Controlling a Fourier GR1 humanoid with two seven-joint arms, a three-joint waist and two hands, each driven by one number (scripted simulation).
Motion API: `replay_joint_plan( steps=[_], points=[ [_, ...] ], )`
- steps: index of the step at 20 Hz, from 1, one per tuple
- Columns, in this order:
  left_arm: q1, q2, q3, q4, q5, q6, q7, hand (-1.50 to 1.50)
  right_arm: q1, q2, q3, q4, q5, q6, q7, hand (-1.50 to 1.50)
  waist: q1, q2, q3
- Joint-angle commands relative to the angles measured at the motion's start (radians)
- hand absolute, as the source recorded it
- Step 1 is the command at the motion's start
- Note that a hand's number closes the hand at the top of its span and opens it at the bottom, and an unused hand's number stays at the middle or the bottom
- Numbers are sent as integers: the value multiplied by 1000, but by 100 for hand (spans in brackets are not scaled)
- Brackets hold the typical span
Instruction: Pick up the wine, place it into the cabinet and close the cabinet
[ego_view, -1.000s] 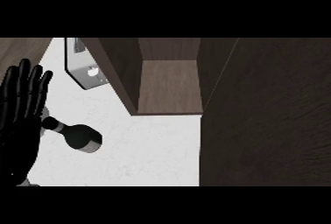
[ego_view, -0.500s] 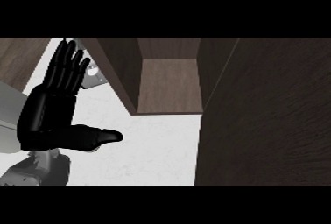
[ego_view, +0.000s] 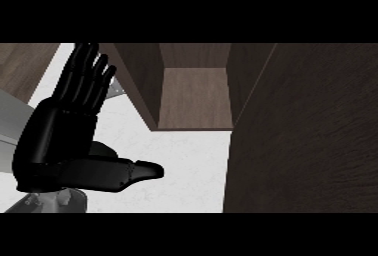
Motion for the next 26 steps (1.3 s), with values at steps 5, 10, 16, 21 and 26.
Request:
replay_joint_plan(
  steps=[5,10,16,21,26],
  points=[
    [-103,-9,-94,-115,-119,128,222,-150,112,-25,38,-236,-35,3,110,-150,-7,-3,1],
    [-140,-9,-171,-122,-182,218,283,-150,72,-27,25,-269,-52,-23,177,-150,-7,-2,1],
    [-124,-9,-174,-145,-244,236,302,-150,-28,-21,21,-223,-19,-64,229,-150,0,1,0],
    [-72,17,-188,-276,-303,198,390,-150,-26,-32,14,-285,-28,-89,277,-150,5,-3,0],
    [-74,14,-127,-233,-308,203,389,-150,17,-37,54,-303,-6,-94,252,-150,-7,-2,0]
  ],
)
